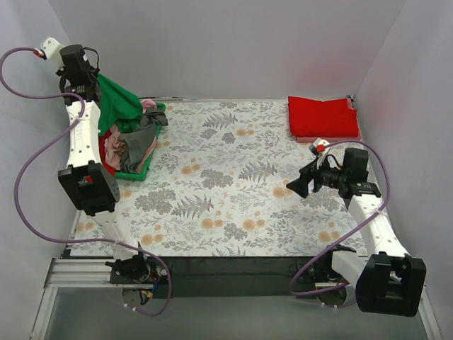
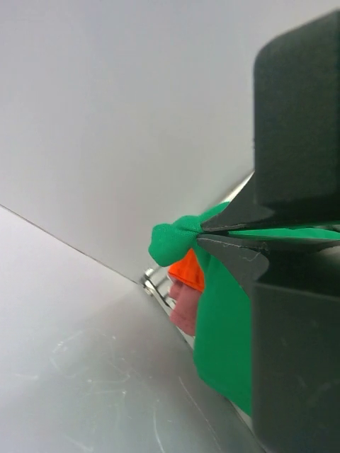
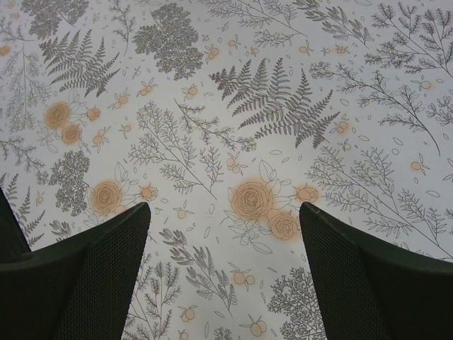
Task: Fold and stack the t-shirts
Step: Grab the tshirt from the pile, then move the tshirt to the center of the board
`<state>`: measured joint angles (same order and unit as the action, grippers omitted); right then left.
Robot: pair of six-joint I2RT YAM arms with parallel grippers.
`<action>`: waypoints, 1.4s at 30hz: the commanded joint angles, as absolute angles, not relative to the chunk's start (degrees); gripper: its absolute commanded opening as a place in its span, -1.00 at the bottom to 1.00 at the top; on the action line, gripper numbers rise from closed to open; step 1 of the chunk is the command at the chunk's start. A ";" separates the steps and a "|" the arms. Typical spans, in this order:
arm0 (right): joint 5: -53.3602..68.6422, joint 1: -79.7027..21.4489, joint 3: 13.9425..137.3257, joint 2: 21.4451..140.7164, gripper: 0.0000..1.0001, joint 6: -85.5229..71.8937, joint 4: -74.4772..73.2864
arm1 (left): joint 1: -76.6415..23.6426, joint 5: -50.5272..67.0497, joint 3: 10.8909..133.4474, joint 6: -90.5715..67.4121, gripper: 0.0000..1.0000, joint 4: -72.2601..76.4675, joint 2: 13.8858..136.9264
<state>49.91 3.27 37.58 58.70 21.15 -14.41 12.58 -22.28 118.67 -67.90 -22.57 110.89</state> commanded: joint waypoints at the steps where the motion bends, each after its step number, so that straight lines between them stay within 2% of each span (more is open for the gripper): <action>1: 51.50 3.43 38.67 58.62 0.83 21.09 -13.62 | 12.83 -25.13 121.46 -70.22 -1.00 -17.85 106.08; 8: 51.33 3.43 38.67 58.62 0.83 21.27 -13.62 | 12.83 -24.88 121.55 -71.89 -1.00 -16.70 105.56; 13: 51.24 3.43 38.76 58.62 0.83 21.27 -13.54 | 12.13 -21.01 128.05 -74.53 -1.00 -13.80 105.64; 26: 51.68 3.43 38.67 58.54 0.83 21.53 -13.80 | 11.78 -18.02 135.16 -80.94 -1.00 -11.43 105.64; 42: 51.77 3.43 38.67 58.62 0.84 21.97 -14.15 | 8.80 -10.37 139.57 -89.03 -1.00 1.56 102.57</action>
